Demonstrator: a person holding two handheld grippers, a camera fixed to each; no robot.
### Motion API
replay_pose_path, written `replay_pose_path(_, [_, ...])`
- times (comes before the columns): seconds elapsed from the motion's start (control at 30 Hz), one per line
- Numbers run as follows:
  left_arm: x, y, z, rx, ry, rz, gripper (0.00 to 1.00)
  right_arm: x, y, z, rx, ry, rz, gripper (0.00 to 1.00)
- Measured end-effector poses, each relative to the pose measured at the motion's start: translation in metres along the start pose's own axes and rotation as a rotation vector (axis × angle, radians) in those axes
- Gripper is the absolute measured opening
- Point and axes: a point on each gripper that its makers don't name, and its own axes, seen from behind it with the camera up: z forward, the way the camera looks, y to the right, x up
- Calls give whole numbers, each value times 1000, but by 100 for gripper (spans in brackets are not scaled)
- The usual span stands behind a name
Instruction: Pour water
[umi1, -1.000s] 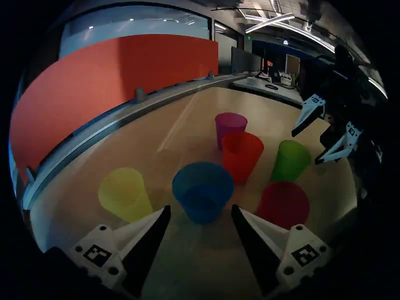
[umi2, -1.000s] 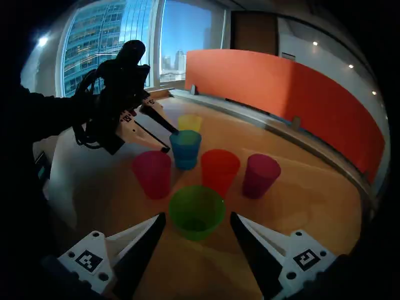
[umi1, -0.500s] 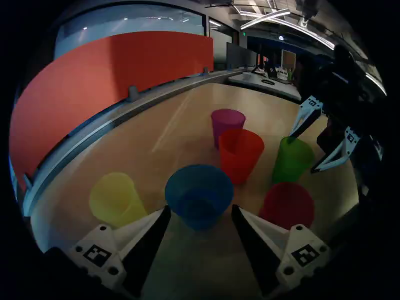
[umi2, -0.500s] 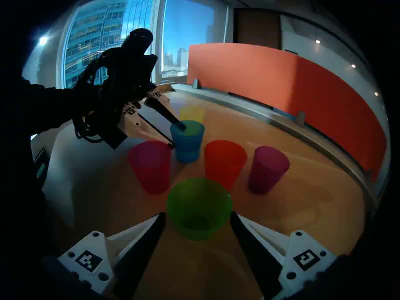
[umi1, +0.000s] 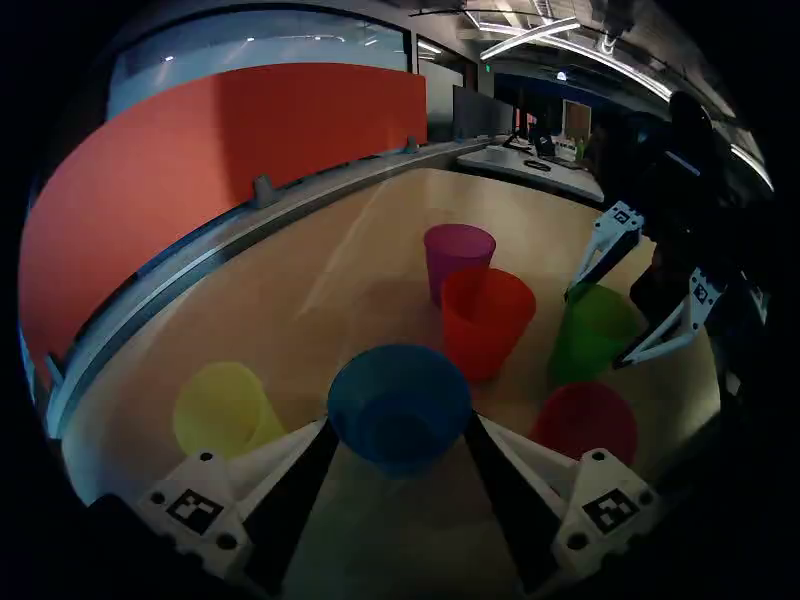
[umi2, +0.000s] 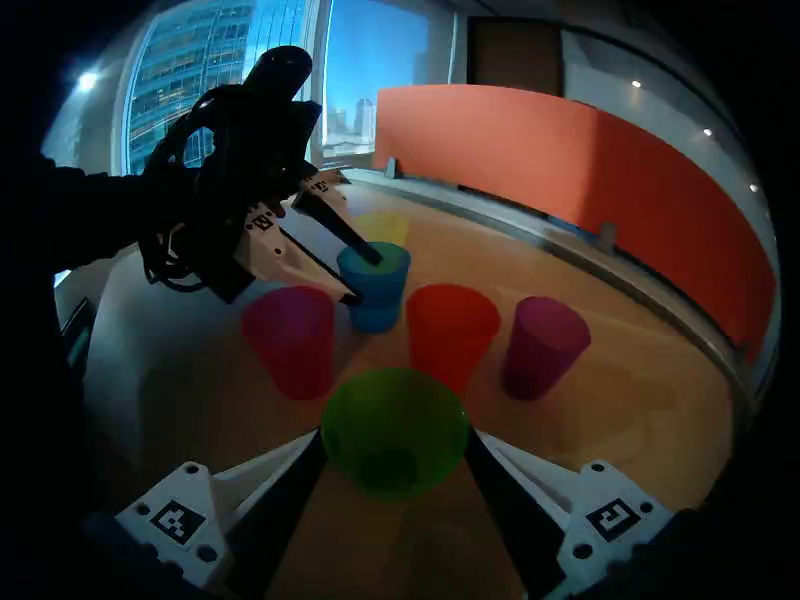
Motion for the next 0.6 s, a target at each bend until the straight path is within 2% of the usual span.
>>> replay_pose_path(0.6, [7,3,6,-8,23,-31,90,3,0,6,-1,2,-14,100])
